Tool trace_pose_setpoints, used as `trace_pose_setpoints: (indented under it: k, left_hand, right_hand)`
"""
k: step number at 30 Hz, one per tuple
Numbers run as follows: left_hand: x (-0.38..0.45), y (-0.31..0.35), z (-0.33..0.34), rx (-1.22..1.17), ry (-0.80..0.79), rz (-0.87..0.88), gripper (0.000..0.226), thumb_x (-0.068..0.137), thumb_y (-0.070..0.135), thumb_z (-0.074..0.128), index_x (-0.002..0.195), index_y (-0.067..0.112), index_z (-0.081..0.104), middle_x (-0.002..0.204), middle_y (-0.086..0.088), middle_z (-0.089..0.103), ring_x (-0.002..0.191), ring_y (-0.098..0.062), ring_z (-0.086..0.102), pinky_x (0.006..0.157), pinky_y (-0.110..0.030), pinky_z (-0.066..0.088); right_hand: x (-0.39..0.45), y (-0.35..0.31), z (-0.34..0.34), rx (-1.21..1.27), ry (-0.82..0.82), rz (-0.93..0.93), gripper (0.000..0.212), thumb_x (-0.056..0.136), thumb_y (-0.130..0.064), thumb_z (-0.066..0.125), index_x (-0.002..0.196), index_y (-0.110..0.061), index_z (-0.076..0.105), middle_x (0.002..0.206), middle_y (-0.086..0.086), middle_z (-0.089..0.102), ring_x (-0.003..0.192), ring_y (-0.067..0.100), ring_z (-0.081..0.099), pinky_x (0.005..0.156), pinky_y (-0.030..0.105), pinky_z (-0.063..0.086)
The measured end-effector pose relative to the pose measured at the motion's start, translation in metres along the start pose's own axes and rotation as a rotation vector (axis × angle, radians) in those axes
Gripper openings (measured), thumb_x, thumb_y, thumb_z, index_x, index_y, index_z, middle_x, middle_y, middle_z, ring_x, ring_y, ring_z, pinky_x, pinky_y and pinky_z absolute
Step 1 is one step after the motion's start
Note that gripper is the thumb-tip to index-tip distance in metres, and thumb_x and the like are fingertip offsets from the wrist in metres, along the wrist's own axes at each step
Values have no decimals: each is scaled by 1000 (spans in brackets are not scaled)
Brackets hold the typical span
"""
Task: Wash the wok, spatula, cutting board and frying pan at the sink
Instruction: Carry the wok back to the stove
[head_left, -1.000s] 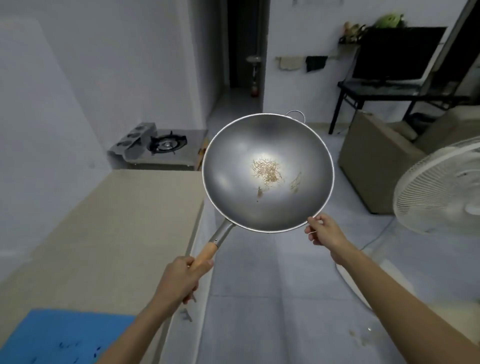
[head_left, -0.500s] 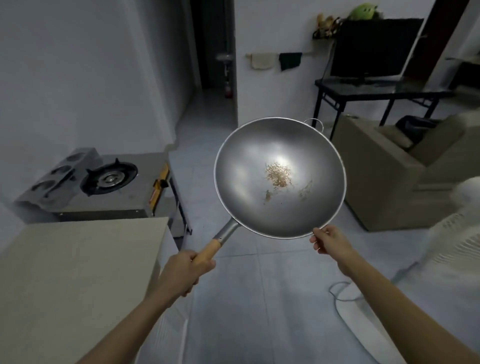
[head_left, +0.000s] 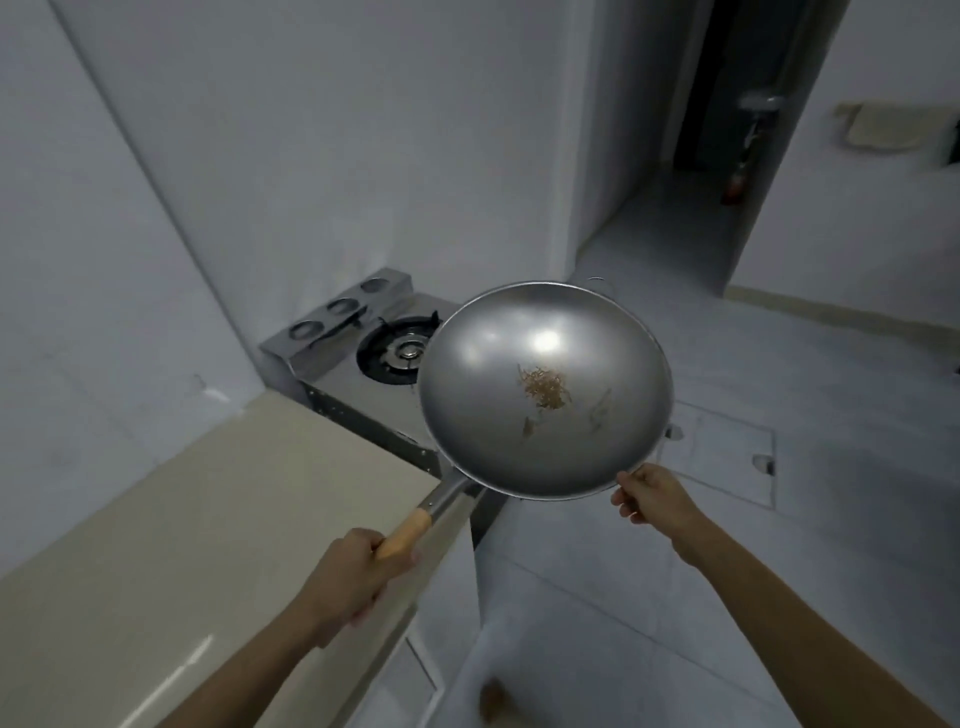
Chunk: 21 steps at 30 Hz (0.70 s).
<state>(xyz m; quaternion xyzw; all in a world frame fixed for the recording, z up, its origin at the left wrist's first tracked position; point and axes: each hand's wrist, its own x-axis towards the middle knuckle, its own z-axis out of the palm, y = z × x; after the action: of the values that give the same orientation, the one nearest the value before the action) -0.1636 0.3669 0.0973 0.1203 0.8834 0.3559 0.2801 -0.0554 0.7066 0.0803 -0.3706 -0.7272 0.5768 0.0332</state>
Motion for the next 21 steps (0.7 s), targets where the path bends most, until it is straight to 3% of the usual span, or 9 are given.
trace_pose_setpoints:
  k: [5, 11, 15, 19, 21]
  left_hand:
    - [68, -3, -34, -43, 36, -136, 47, 87, 44, 65, 80, -2, 60, 49, -7, 58, 39, -20, 50, 42, -25, 40]
    - [124, 14, -55, -115, 130, -268, 36, 89, 40, 64, 83, 5, 63, 51, -5, 59, 39, -18, 50, 41, -25, 42]
    - [152, 28, -63, -166, 202, -359, 34, 89, 40, 63, 84, 6, 63, 53, -3, 59, 39, -16, 50, 40, -26, 42]
    - [184, 50, -56, -187, 290, -443, 30, 92, 39, 60, 86, 9, 62, 60, -5, 61, 39, -14, 51, 40, -25, 43]
    - [201, 63, -51, -189, 332, -484, 30, 93, 40, 59, 86, 11, 60, 63, -5, 62, 39, -12, 51, 39, -24, 44]
  right_hand:
    - [107, -56, 42, -85, -139, -30, 16, 98, -16, 47, 88, -5, 52, 75, 9, 66, 62, 18, 56, 59, 29, 44]
    - [208, -110, 83, -196, -262, -58, 17, 98, -16, 47, 89, -3, 53, 75, 7, 66, 62, 17, 56, 58, 25, 44]
    - [262, -138, 109, -212, -345, -83, 20, 99, -17, 46, 83, -6, 53, 76, 10, 65, 62, 16, 55, 50, 17, 44]
    - [327, -156, 130, -227, -457, -107, 23, 99, -18, 46, 80, -7, 51, 73, 10, 63, 65, 20, 56, 66, 29, 50]
    - [362, -166, 139, -256, -527, -109, 23, 100, -18, 45, 81, -7, 52, 74, 9, 63, 65, 19, 57, 66, 30, 50]
